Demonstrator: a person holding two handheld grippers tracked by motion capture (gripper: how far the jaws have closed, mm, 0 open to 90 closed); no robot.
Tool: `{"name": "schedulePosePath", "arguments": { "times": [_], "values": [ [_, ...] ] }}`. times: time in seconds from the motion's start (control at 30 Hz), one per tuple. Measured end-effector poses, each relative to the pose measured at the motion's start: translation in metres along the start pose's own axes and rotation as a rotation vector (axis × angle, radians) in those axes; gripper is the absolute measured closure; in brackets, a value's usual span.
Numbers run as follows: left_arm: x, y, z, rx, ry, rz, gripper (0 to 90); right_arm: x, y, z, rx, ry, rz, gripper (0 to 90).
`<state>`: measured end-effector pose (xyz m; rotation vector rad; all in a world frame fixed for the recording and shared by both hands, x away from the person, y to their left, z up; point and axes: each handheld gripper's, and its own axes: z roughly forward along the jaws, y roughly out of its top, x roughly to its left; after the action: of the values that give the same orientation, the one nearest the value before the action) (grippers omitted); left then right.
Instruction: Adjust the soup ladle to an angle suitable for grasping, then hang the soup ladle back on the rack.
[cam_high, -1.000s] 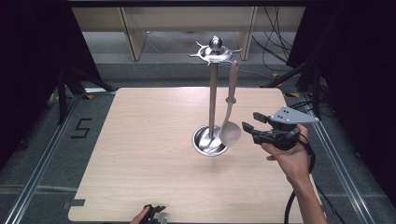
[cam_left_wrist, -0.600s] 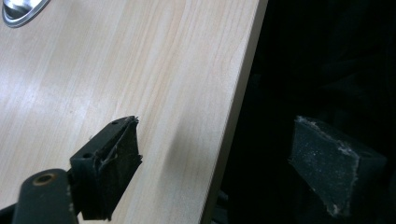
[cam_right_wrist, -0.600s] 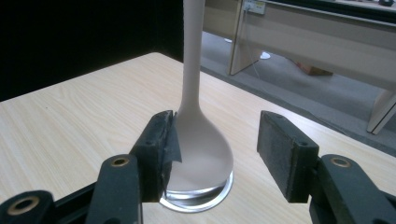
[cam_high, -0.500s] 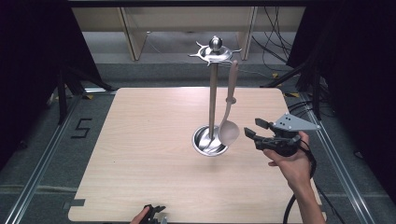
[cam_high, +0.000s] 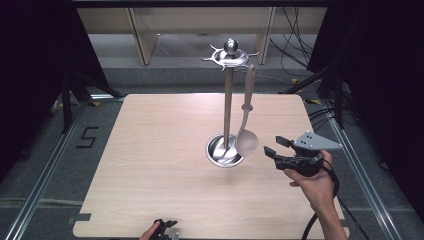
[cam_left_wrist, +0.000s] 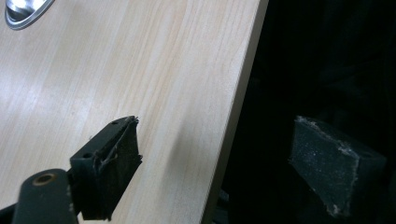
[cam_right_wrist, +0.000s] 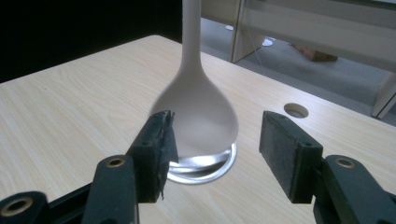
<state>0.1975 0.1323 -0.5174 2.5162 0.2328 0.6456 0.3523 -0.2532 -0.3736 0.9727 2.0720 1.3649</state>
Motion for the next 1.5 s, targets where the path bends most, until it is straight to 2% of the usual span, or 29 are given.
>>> {"name": "schedulePosePath", "arguments": {
  "times": [0.07,0.1,0.13,0.17,0.23,0.27,0.3,0.33,0.4,0.43,0.47,0.53,0.57,0.63,0.67,0.77,0.8,0.83,0.87,0.93,1.03,1.1,1.23,1.27,1.3,1.33,1.37,1.47,1.5],
  "values": [
    [0.000,0.000,0.000,0.001,0.005,0.001,15.1,-0.002,-0.002,-0.001,0.007,-0.006,-0.012,44.2],
    [-0.001,0.000,0.001,-0.001,0.002,0.001,15.1,-0.001,-0.003,-0.003,0.016,-0.005,0.001,43.8],
    [-0.001,0.000,0.001,0.001,-0.002,0.000,15.1,-0.003,-0.005,-0.003,0.012,-0.003,-0.016,43.6],
    [0.000,0.001,0.000,0.010,-0.006,0.006,15.0,-0.002,-0.007,-0.005,0.028,-0.005,-0.002,43.5],
    [0.000,0.001,0.000,0.009,-0.003,0.007,15.0,-0.004,-0.011,-0.006,0.028,-0.017,-0.011,43.4],
    [0.000,0.000,0.001,0.005,-0.005,0.003,15.0,-0.004,-0.012,-0.007,0.046,-0.011,-0.001,43.4],
    [-0.001,0.000,0.001,-0.003,0.003,0.002,15.1,-0.004,-0.015,-0.006,0.030,-0.027,0.000,43.1],
    [-0.001,0.000,0.000,-0.002,0.000,-0.002,15.0,-0.005,-0.015,-0.008,0.054,-0.017,0.000,42.9],
    [0.000,0.000,0.000,-0.002,0.001,-0.001,15.1,-0.006,-0.019,-0.009,0.058,-0.020,0.000,42.8],
    [0.000,0.000,0.000,-0.002,0.001,0.002,15.0,-0.008,-0.020,-0.008,0.055,-0.010,-0.019,42.8],
    [0.000,0.000,0.000,-0.002,0.002,0.003,15.1,-0.006,-0.023,-0.010,0.055,-0.029,-0.010,42.8],
    [0.000,0.000,0.000,-0.003,-0.002,0.003,15.1,-0.005,-0.024,-0.011,0.064,-0.027,0.009,42.8],
    [0.000,0.000,0.000,0.000,-0.001,0.007,15.0,-0.007,-0.025,-0.011,0.060,-0.022,-0.014,42.8],
    [-0.001,0.000,0.001,-0.007,0.002,0.004,15.1,-0.006,-0.030,-0.015,0.069,-0.032,0.011,42.8],
    [0.000,0.001,0.001,-0.006,-0.002,0.004,15.1,-0.008,-0.031,-0.017,0.081,-0.020,-0.004,42.8],
    [-0.001,0.001,0.000,-0.003,-0.004,0.004,15.1,-0.008,-0.035,-0.020,0.092,-0.024,-0.005,42.8],
    [-0.001,0.000,0.001,-0.007,0.000,0.004,15.0,-0.007,-0.038,-0.022,0.105,-0.024,0.010,42.7],
    [-0.001,0.000,0.001,-0.003,-0.003,0.003,15.1,-0.007,-0.040,-0.023,0.113,-0.026,0.007,42.7],
    [0.000,0.001,0.001,0.005,-0.027,0.015,15.1,-0.007,-0.043,-0.025,0.119,-0.026,0.007,42.5],
    [0.001,0.002,0.001,0.006,-0.025,0.017,15.1,-0.006,-0.053,-0.029,0.139,-0.022,0.022,42.3],
    [0.000,0.001,0.001,0.006,-0.017,0.007,15.0,-0.008,-0.058,-0.030,0.146,-0.022,0.011,42.2],
    [0.000,0.001,0.001,0.009,-0.009,0.009,15.0,-0.008,-0.064,-0.032,0.164,-0.019,0.028,42.1],
    [0.000,0.001,0.001,-0.004,-0.018,0.009,15.1,-0.010,-0.078,-0.036,0.195,-0.025,0.038,42.1],
    [-0.001,0.001,0.001,-0.008,0.000,0.008,15.1,-0.010,-0.078,-0.036,0.195,-0.025,0.038,42.1],
    [0.000,0.001,0.002,-0.006,-0.016,0.009,15.1,-0.010,-0.081,-0.037,0.200,-0.025,0.049,42.0],
    [0.000,0.001,0.002,-0.002,-0.021,0.014,15.1,-0.012,-0.083,-0.038,0.188,-0.023,0.029,42.0],
    [0.000,0.000,0.001,-0.001,-0.008,0.006,15.1,-0.011,-0.086,-0.042,0.207,-0.028,0.055,42.0],
    [0.001,0.001,0.000,0.008,0.003,0.012,15.1,-0.013,-0.090,-0.044,0.211,-0.031,0.043,41.9],
    [0.000,0.000,0.001,0.003,0.000,0.009,15.1,-0.012,-0.091,-0.045,0.211,-0.033,0.055,41.8]
  ]
}}
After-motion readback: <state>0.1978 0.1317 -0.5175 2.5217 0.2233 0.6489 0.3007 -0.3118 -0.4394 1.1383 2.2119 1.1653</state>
